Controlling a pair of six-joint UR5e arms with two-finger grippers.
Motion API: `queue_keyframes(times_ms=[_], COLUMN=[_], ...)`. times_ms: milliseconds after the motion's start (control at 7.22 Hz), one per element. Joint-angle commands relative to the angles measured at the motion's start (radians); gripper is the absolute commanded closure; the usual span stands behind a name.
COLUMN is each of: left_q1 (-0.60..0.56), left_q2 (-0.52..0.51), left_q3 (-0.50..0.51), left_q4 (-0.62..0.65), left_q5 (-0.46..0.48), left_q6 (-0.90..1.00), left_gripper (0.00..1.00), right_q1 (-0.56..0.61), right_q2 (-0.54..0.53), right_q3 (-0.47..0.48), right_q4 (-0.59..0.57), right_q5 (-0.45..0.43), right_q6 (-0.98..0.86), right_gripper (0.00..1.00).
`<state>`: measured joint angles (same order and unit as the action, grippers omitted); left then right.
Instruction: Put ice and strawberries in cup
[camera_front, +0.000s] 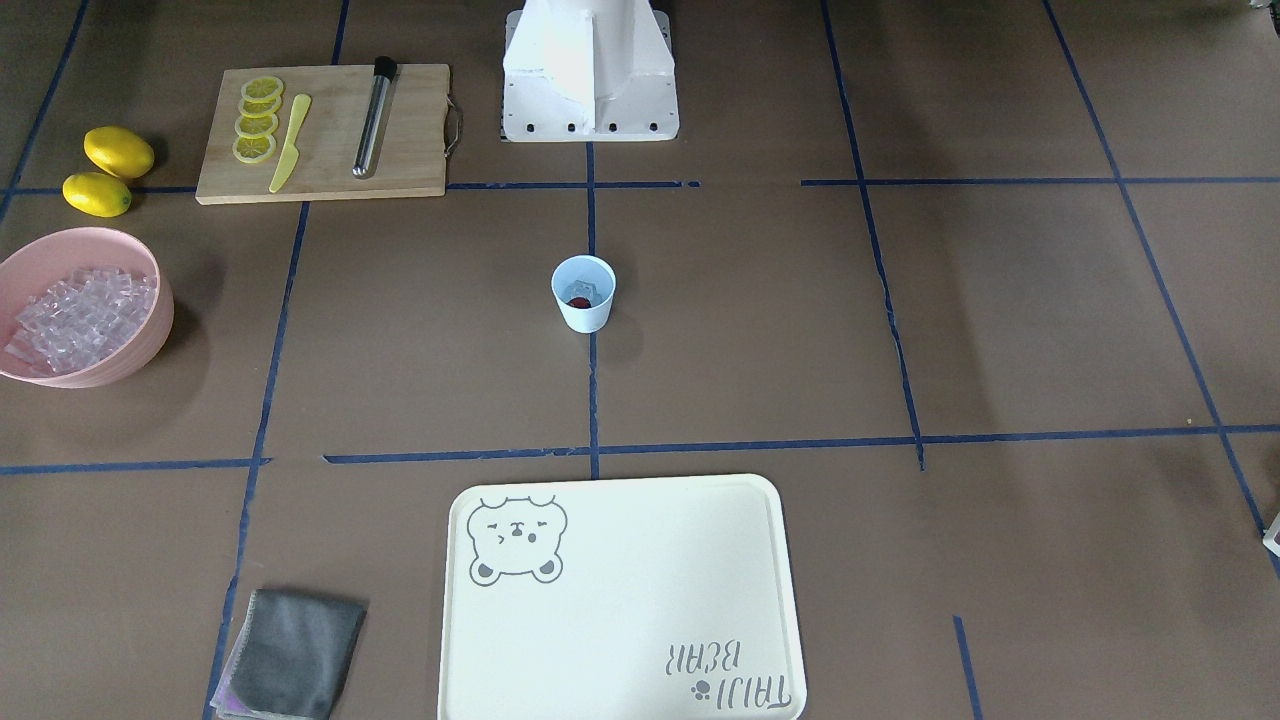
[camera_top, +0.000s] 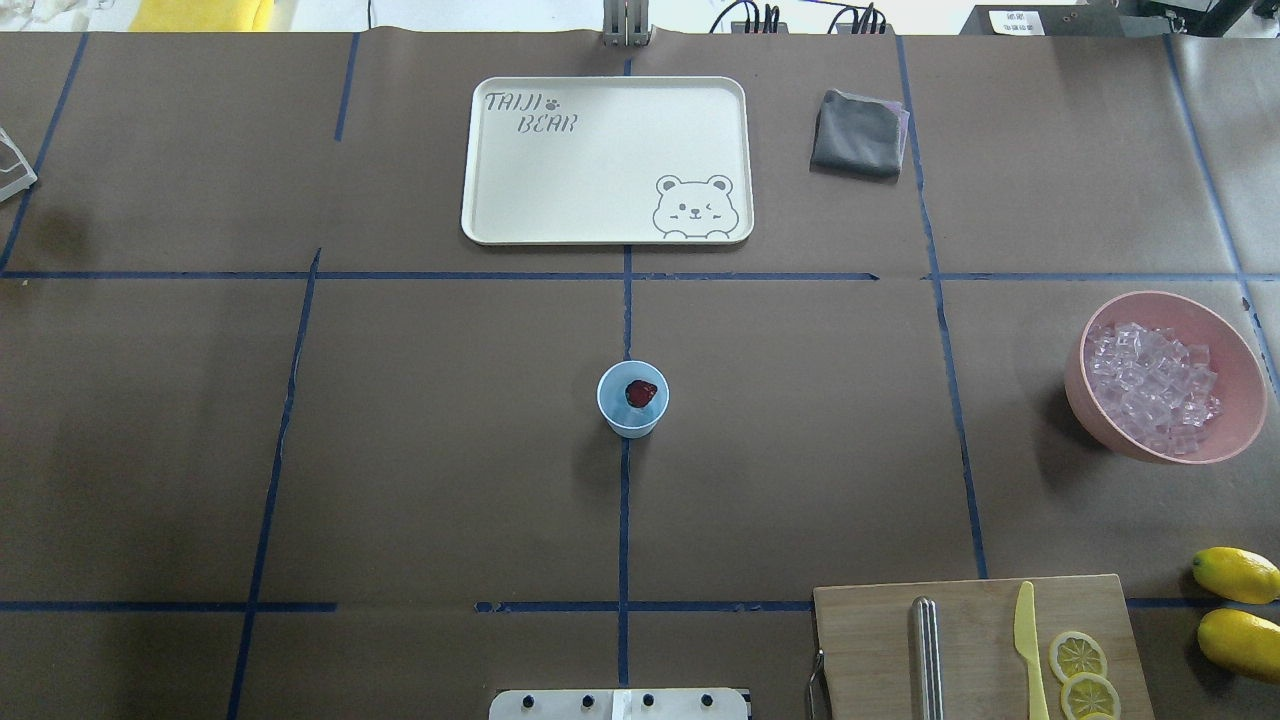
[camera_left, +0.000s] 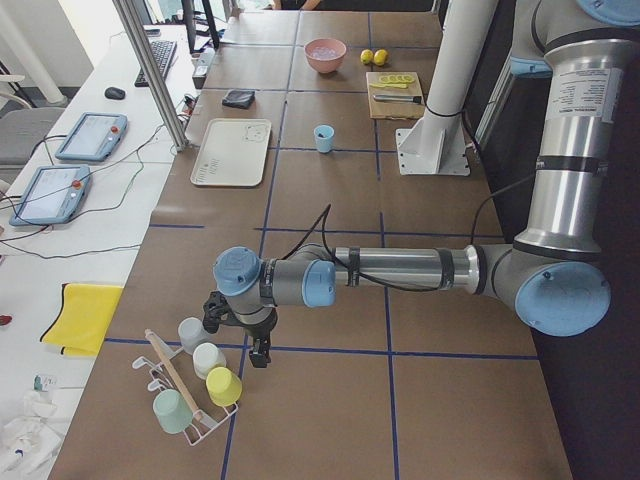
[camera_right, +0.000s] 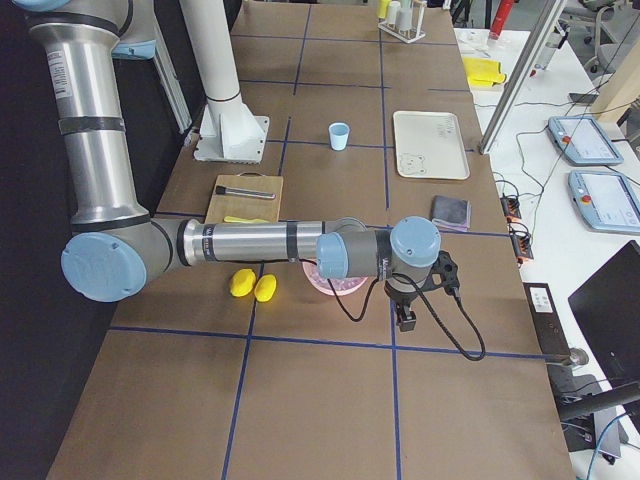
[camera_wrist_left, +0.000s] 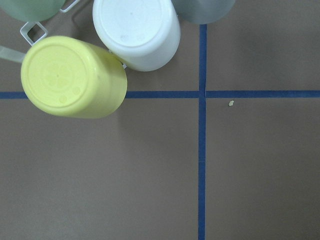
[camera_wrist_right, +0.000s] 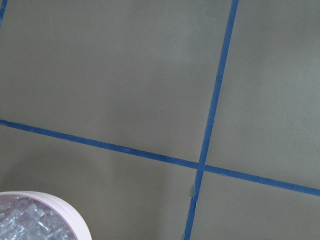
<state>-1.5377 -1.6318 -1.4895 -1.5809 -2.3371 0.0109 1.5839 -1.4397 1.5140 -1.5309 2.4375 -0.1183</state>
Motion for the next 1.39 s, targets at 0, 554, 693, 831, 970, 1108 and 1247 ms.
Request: queue_keyframes(times_ms=[0, 554, 693, 831, 970, 1108, 1247], left_q1=[0.001, -0.005, -0.005, -0.005, -0.005, -0.005, -0.007], left_q2=[0.003, 0.070, 0.070, 0.069, 0.066, 0.063, 0.061], left_q3=[-0.021, -0.089, -0.092, -0.092, -0.092, -0.092, -0.092], left_q4=[-0.010, -0.001, 0.001, 0.002, 0.002, 0.002, 0.002], left_q5=[0.008, -0.001, -0.001, -0.001, -0.001, -0.001, -0.001], left_q6=[0.007, 0.011, 0.011, 0.009, 0.009, 0.009, 0.009], left_gripper=[0.00, 0.00, 0.00, 0.00, 0.00, 0.00, 0.00], right_q1=[0.004, 0.005, 0.007, 0.010, 0.019, 0.030, 0.042], right_q2=[0.001, -0.005, -0.008, -0.011, -0.014, -0.022, -0.045], right_q3=[0.000, 0.000, -0.001, -0.004, -0.005, -0.008, -0.008], right_q4=[0.000, 0.000, 0.000, 0.000, 0.000, 0.000, 0.000], right_q5=[0.000, 0.002, 0.003, 0.012, 0.012, 0.012, 0.031], right_q6=[0.000, 0.000, 0.000, 0.000, 0.000, 0.000, 0.000], right_gripper=[0.00, 0.00, 0.00, 0.00, 0.00, 0.00, 0.00])
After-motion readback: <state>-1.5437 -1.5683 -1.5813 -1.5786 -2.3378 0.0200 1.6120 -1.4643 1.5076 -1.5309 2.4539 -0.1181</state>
